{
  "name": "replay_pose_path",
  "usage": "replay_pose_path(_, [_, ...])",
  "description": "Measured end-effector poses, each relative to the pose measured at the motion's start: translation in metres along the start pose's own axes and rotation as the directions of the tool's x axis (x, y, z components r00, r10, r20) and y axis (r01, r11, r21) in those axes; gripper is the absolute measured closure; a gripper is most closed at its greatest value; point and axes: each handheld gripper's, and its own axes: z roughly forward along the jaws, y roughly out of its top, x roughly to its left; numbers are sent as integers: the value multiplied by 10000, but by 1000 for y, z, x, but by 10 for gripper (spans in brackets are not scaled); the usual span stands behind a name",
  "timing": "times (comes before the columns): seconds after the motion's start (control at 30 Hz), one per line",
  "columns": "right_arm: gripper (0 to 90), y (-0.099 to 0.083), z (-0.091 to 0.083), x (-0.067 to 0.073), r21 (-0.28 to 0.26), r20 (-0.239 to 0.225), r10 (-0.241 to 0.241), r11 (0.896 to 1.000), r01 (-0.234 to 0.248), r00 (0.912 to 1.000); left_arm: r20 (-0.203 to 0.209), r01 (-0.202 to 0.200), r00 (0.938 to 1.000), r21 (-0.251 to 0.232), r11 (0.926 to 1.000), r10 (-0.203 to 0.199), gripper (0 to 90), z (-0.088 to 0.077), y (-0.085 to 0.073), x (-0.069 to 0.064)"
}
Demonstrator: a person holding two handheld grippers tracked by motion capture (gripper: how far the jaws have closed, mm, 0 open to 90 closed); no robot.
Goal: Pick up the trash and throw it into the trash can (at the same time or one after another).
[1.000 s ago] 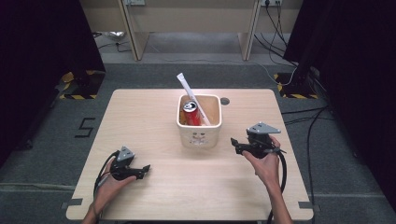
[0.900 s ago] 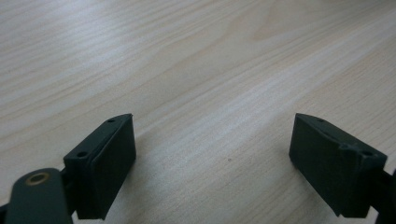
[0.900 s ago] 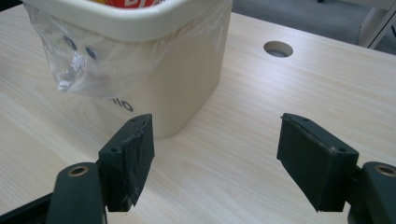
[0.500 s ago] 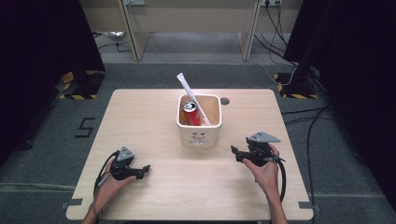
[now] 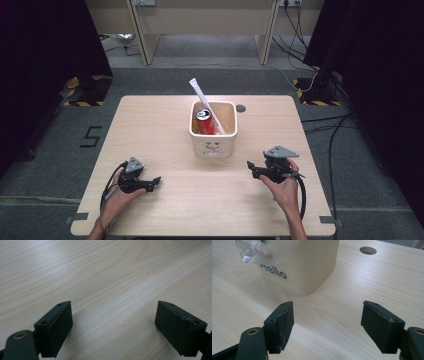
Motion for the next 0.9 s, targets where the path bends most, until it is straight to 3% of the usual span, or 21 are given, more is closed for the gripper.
replay_pose_path(0.9, [252, -30, -2, -2, 583, 60, 127, 9982, -130, 9999, 2, 2, 10000, 1, 10000, -2, 139, 0, 0, 0])
